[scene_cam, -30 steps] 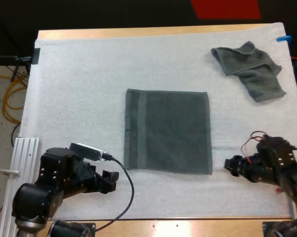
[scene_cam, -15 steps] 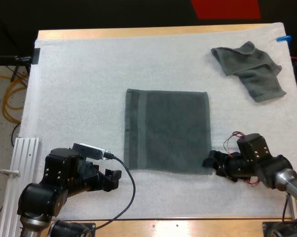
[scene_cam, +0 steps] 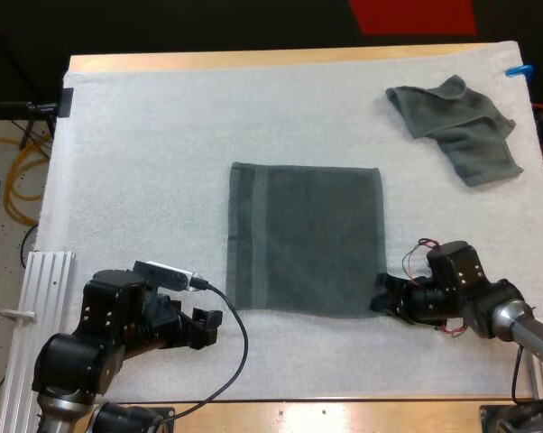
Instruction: Pick towel from pile fold and stack
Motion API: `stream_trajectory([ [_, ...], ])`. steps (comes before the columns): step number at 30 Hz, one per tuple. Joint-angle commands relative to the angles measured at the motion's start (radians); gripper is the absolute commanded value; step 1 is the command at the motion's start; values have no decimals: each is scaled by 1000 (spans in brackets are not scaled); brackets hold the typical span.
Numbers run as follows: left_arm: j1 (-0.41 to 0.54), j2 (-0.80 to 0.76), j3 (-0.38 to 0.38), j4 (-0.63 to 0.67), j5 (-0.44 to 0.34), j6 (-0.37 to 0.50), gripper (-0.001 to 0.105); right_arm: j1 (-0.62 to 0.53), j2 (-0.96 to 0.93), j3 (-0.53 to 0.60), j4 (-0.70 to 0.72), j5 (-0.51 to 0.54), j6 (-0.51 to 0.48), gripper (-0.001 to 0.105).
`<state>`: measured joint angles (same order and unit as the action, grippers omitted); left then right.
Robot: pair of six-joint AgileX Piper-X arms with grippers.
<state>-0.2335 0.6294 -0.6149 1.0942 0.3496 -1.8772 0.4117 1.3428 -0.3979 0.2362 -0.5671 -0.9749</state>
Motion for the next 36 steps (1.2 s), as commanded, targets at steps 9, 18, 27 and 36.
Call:
stream_trajectory([
  [9, 1, 139, 1, -150, 86, -67, 69, 1, -62, 1, 62, 69, -90, 0],
  [18, 1, 468, 1, -279, 130, -90, 69, 1, -80, 1, 99, 76, -113, 0],
  [27, 1, 751, 1, -436, 285, -107, 69, 1, -80, 1, 99, 76, -113, 0],
  [36, -2, 838, 1, -448, 259, -107, 69, 1, -80, 1, 99, 76, -111, 0],
])
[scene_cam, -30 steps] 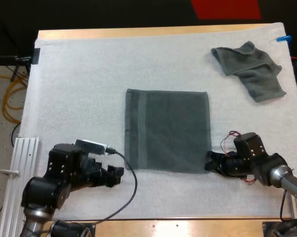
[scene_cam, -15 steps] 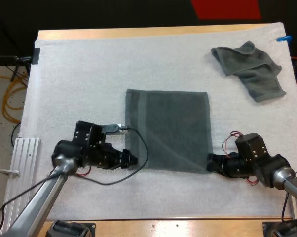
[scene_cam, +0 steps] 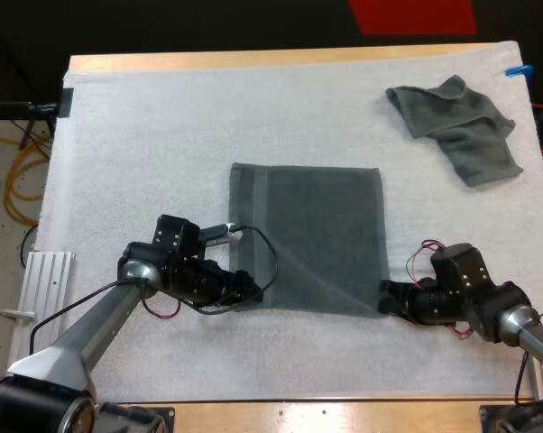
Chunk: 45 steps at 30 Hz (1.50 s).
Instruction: Pick towel from pile fold and stack
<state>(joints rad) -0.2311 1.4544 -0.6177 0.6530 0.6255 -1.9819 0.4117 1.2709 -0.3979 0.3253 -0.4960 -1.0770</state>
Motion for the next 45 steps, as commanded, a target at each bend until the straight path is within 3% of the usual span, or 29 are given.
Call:
stream_trajectory([
  [1, -7, 13, 4, -7, -17, 0, 69, 1, -8, 1, 10, 5, -7, 0],
  [4, -29, 13, 4, -11, -33, -1, 69, 1, -8, 1, 10, 5, -2, 0],
  [7, -70, 16, 4, -24, -79, -4, 61, 1, -8, 1, 10, 1, -2, 0],
  [15, -177, 17, 4, -28, -126, -4, 0, 1, -15, 1, 10, -2, -2, 0],
  [25, -180, -143, 4, 58, -136, 13, 0, 1, -184, 1, 19, -2, 4, 0],
  [36, -182, -407, 4, 281, -104, 46, 0, 1, -402, -12, 255, -2, 4, 0],
  [41, -166, -384, 4, 204, -200, 46, 0, 1, -420, -12, 198, 18, 62, 0],
  [45, -92, -307, 4, 35, -151, -9, 0, -1, -364, -12, 76, 74, 129, 0],
])
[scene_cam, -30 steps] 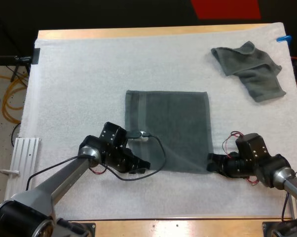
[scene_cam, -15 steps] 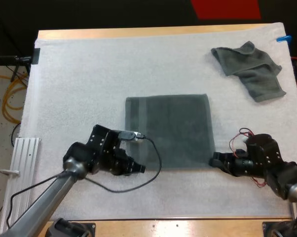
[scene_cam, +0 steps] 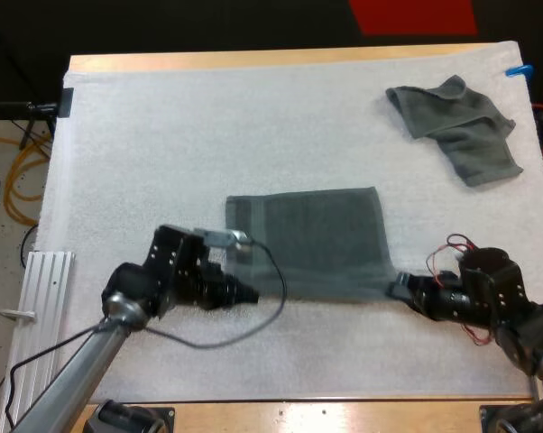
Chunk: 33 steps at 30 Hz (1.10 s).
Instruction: Pick towel from pile fold and stack
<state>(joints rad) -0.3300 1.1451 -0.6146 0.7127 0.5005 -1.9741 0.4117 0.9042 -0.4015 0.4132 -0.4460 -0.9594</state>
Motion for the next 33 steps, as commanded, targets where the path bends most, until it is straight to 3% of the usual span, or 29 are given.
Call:
stream_trajectory([
  [1, 25, 23, 1, -56, -2, -32, 0, -2, 20, -9, -41, 32, 21, 0],
  [6, 143, 168, 1, -266, 171, -111, 0, -1, 193, -11, -271, 72, 88, 0],
  [9, 189, 238, 1, -363, 226, -151, 0, -1, 298, -28, -393, 90, 115, 0],
  [14, 222, 332, 1, -486, 263, -175, 0, -1, 437, -71, -520, 143, 118, 0],
  [23, 223, 386, 1, -623, 259, -176, 0, -1, 576, -123, -520, 150, 120, 0],
  [26, 223, 386, 1, -644, 259, -176, 5, -1, 582, -123, -511, 150, 119, 1],
  [28, 223, 386, 1, -648, 259, -172, 14, -1, 582, -123, -518, 150, 119, 7],
  [33, 223, 386, -2, -680, 240, -168, 48, -1, 582, -123, -601, 156, 119, 51],
])
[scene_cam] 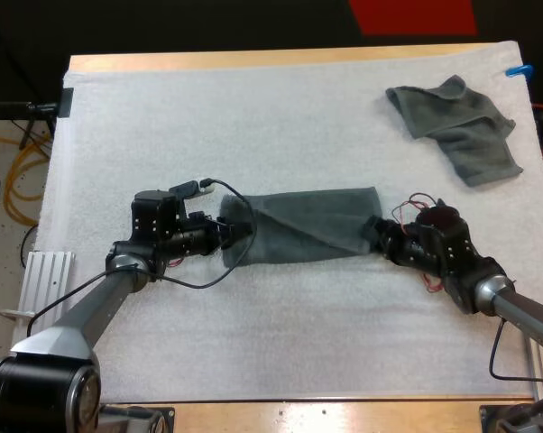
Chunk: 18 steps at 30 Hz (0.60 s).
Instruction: Pick towel from pile fold and stack
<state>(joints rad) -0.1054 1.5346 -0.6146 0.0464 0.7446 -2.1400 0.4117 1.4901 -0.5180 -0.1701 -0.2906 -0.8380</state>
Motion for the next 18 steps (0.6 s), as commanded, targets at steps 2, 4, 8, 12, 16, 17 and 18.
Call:
stream_trajectory([
  [2, -1, -3, -2, -43, -15, -2, 50, -1, -4, -6, -75, 7, -2, 60],
  [4, -1, -3, -9, -82, -16, -2, 50, -1, -4, -6, -134, 33, -4, 62],
  [8, -1, -3, -59, -125, -27, -2, 50, -1, -4, -6, -298, 180, -85, 62],
  [12, -1, -3, -134, -135, -37, 6, 50, -15, -4, -16, -368, 195, -134, 62],
  [16, -1, -4, -184, -111, 54, 6, 50, -25, -5, -32, -322, 64, -135, 62],
  [17, -1, -8, -190, -98, 80, 8, 50, -25, -8, -40, -288, 6, -140, 62],
  [18, -1, -18, -192, -80, 89, 17, 50, -22, -12, -48, -253, -37, -153, 62],
])
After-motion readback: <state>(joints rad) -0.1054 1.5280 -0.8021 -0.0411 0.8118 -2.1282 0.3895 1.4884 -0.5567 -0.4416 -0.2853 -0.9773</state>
